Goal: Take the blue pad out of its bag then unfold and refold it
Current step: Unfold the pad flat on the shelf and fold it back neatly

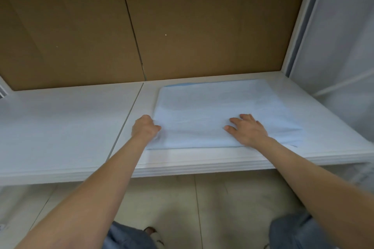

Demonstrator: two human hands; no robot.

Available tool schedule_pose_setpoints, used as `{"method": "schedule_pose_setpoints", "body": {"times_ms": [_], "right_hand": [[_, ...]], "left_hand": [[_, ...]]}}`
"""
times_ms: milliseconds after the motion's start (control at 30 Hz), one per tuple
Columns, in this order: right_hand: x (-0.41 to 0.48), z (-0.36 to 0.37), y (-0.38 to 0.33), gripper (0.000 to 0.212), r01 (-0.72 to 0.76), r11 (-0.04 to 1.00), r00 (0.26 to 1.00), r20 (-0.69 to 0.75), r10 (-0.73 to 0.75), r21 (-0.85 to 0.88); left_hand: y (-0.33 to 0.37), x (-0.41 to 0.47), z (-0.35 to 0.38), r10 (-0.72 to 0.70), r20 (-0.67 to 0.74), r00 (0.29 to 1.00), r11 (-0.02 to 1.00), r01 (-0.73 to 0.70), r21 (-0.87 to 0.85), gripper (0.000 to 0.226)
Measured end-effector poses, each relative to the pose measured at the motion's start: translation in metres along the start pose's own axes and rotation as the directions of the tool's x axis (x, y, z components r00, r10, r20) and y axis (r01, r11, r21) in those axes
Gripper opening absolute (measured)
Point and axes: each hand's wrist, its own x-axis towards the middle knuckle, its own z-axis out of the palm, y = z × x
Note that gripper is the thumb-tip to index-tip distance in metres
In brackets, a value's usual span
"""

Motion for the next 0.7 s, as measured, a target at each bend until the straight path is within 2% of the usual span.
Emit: {"method": "schedule_pose_setpoints", "body": {"times_ms": [133, 233, 300, 367, 467, 567, 633, 700], "right_hand": [[-0.008, -0.002, 0.005, 0.059, 0.063, 0.997, 0.998, -0.010, -0.063, 0.048], [-0.018, -0.011, 0.016, 0.068, 0.142, 0.962, 0.988, 0.019, -0.150, 0.235], [-0.025, -0.019, 0.025, 0.069, 0.160, 0.941, 0.984, 0.026, -0.175, 0.299], [-0.030, -0.024, 0.035, 0.058, 0.203, 0.951, 0.979, -0.017, -0.205, 0.234], [-0.039, -0.026, 0.042, 0.040, 0.267, 0.963, 0.957, -0.106, -0.270, -0.050], [-0.047, -0.023, 0.036, 0.033, 0.299, 0.908, 0.919, -0.169, -0.357, -0.294], [-0.049, -0.018, 0.032, 0.032, 0.285, 0.895, 0.916, -0.178, -0.360, -0.343], [-0.049, -0.012, 0.031, 0.032, 0.253, 0.909, 0.925, -0.192, -0.328, -0.330]], "left_hand": [[0.000, -0.002, 0.003, 0.064, -0.020, 0.998, 0.998, -0.063, 0.012, 0.031], [0.008, -0.013, 0.007, 0.091, 0.000, 0.996, 0.962, -0.088, 0.259, 0.039], [0.016, -0.024, 0.008, 0.219, -0.062, 0.974, 0.884, -0.171, 0.435, 0.043], [0.032, -0.036, 0.011, 0.454, -0.086, 0.887, 0.837, -0.391, 0.382, 0.042], [0.072, -0.065, 0.021, 0.680, 0.098, 0.726, 0.710, -0.686, 0.156, 0.044], [0.106, -0.091, 0.035, 0.779, 0.246, 0.577, 0.511, -0.811, 0.285, 0.045], [0.112, -0.092, 0.044, 0.821, 0.250, 0.513, 0.384, -0.821, 0.422, 0.040], [0.111, -0.092, 0.049, 0.858, 0.230, 0.459, 0.325, -0.833, 0.448, 0.036]]}}
